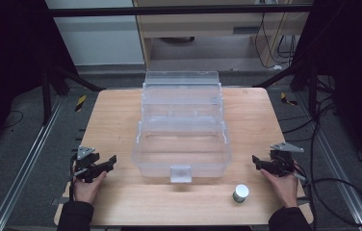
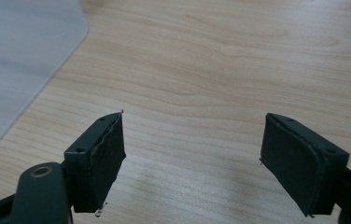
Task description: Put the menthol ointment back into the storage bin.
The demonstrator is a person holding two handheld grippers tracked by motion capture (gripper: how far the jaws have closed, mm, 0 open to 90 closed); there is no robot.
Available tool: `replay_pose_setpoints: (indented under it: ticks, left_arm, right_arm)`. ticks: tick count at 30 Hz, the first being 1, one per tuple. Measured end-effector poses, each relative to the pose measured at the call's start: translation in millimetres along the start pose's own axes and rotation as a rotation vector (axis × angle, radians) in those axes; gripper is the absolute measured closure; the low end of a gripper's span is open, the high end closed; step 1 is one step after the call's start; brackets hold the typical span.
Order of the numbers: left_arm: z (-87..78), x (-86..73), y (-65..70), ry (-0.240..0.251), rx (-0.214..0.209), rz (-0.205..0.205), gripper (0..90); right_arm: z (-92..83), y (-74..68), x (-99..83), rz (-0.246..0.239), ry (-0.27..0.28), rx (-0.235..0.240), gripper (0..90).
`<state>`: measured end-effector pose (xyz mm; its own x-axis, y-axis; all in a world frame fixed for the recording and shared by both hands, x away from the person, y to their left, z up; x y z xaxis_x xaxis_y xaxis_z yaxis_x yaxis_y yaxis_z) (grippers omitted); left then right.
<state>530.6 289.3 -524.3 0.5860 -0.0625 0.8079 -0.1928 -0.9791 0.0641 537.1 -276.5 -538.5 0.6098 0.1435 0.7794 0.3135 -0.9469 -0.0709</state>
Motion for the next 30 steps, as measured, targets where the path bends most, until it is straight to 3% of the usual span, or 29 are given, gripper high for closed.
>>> replay_pose_setpoints:
  ticks: [5,9,11,12,14,16,20,30]
  left_arm:
    - [-2.8,0.8,4.3,0.009,-0.006,0.004,27.5]
    - [-2.1,-0.9,7.5,-0.006,-0.008,0.026,27.6]
    - [-1.4,-1.5,8.7,-0.011,-0.006,0.039,27.5]
    - [-0.9,-2.0,10.6,-0.015,-0.006,0.046,27.5]
    - [-0.3,-3.1,12.1,-0.023,-0.002,0.057,27.4]
    - [1.0,-4.6,13.3,-0.037,-0.007,0.06,27.3]
    - [4.4,-6.6,15.8,-0.054,-0.006,0.093,27.2]
    - [3.1,-5.1,16.0,-0.048,-0.011,0.089,27.5]
  right_arm:
    - [-9.9,-3.0,7.0,0.002,0.034,0.024,24.0]
    - [-19.3,-12.7,10.6,-0.062,-0.007,0.071,21.9]
    - [-20.6,-14.4,11.3,-0.082,-0.015,0.072,21.8]
    - [-24.2,-16.1,13.3,-0.126,-0.018,0.051,21.7]
    - [-26.3,-19.3,15.4,-0.159,-0.031,0.062,21.3]
    - [-27.8,-23.7,16.1,-0.183,-0.061,0.086,18.7]
    - [-30.5,-31.8,22.0,-0.224,-0.07,0.116,18.5]
    - [-51.0,-48.4,50.3,-0.253,-0.072,0.188,18.4]
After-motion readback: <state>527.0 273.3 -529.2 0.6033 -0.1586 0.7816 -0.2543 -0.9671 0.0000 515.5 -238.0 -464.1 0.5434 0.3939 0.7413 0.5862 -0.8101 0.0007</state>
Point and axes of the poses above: each handheld gripper's, and its own axes: z roughly forward along the jaws, x roughly out of its top, y roughly to its right, the point moved 8 cm from there along z, roughly forward along the jaws, and after that the axes turned 3 degrees about x, right-handed, at the moved point
